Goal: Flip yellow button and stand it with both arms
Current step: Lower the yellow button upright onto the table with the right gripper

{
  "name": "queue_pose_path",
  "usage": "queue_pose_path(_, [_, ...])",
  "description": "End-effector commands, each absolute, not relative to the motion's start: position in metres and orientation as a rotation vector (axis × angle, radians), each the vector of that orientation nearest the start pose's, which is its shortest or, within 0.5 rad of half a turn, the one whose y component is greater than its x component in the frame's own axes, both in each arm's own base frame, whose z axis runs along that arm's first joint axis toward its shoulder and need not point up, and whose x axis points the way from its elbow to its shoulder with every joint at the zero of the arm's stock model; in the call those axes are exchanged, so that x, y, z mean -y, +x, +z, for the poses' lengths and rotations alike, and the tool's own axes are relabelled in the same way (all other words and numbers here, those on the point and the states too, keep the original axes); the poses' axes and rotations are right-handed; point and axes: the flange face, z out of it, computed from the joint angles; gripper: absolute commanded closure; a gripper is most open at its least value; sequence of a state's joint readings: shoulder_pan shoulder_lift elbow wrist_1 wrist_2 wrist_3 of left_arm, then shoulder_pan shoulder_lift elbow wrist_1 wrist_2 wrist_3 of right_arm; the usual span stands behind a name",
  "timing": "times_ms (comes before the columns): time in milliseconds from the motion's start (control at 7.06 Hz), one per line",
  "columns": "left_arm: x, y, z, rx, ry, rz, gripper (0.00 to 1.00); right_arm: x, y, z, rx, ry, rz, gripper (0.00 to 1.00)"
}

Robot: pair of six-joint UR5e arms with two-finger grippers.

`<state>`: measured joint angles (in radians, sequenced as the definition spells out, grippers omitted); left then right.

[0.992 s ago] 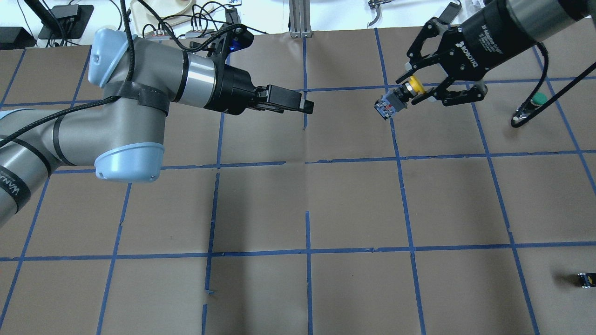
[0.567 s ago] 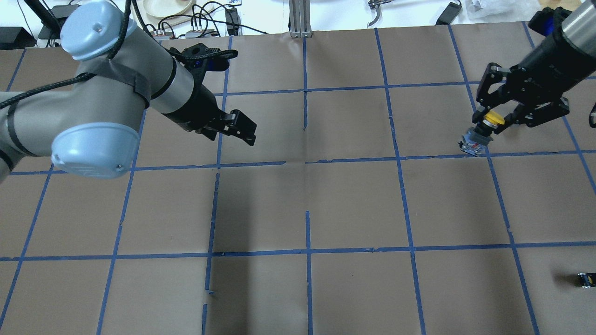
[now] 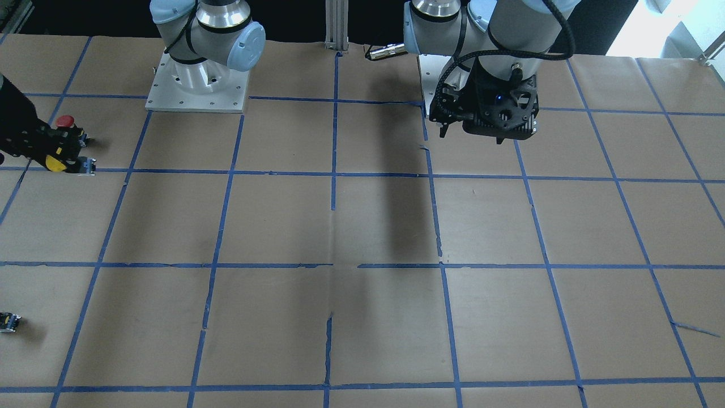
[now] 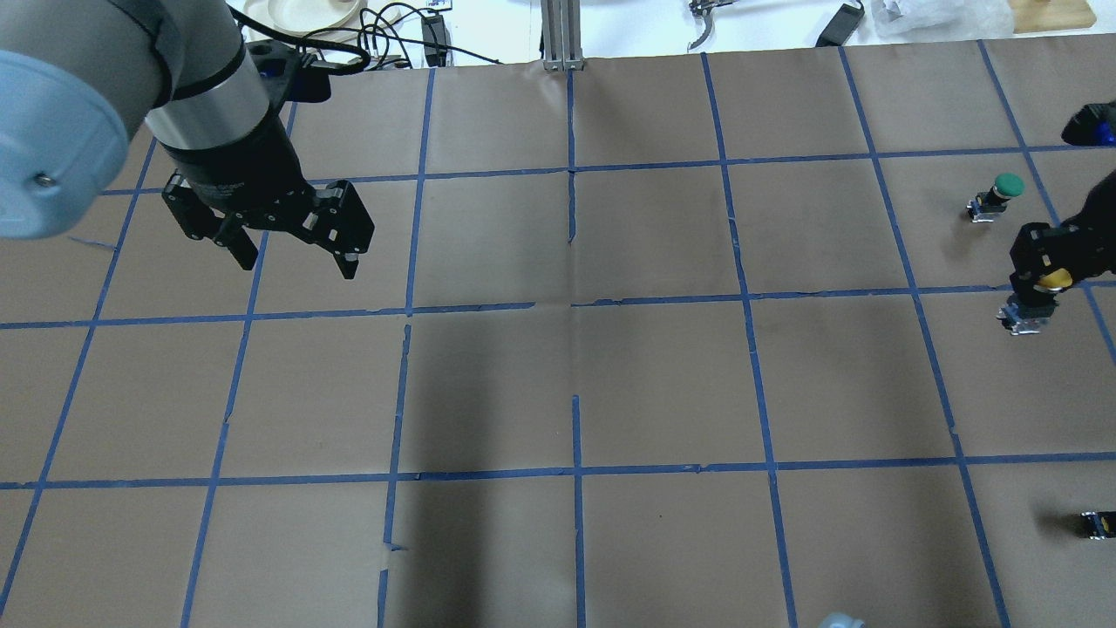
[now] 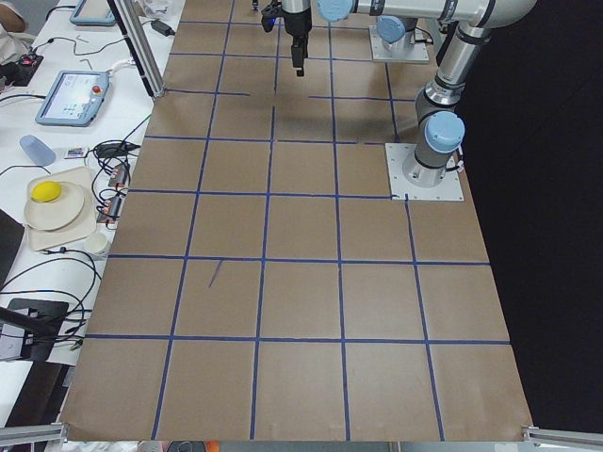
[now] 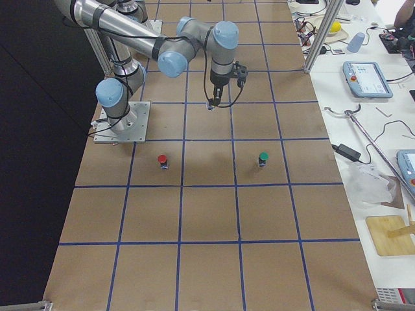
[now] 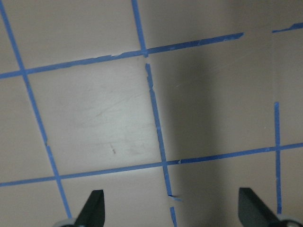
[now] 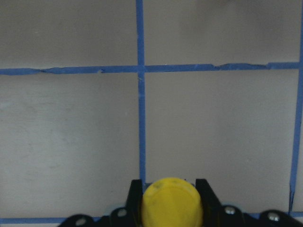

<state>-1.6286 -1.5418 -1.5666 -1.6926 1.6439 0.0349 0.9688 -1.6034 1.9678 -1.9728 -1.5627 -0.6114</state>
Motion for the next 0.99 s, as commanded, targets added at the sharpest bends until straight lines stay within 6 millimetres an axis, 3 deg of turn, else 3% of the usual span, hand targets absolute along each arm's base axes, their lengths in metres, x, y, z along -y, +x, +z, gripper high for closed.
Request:
queue_pose_path(0, [0.47, -0.154, 0.51, -3.067, 0.118, -0.058, 0.0, 0.436, -0.169, 0.316, -3.211, -0.161, -0.177, 0.93])
queue_pose_path(425, [0.472, -0.157, 0.518, -3.073, 0.035, -0.09, 0.0, 0.462, -0.201, 0.266, -3.251, -0.199, -0.253, 0.93])
queue_pose_path(708, [0.472, -0.156, 0.52, -3.074, 0.037, -0.095, 0.0, 0.456, -0.218, 0.261, -3.247, -0.155, -0.245, 0.94])
queue_pose_path(850, [0.472, -0.157, 0.519, -3.075, 0.037, -0.092, 0.0, 0.455, -0.226, 0.248, -3.21, -0.12, -0.248, 0.94])
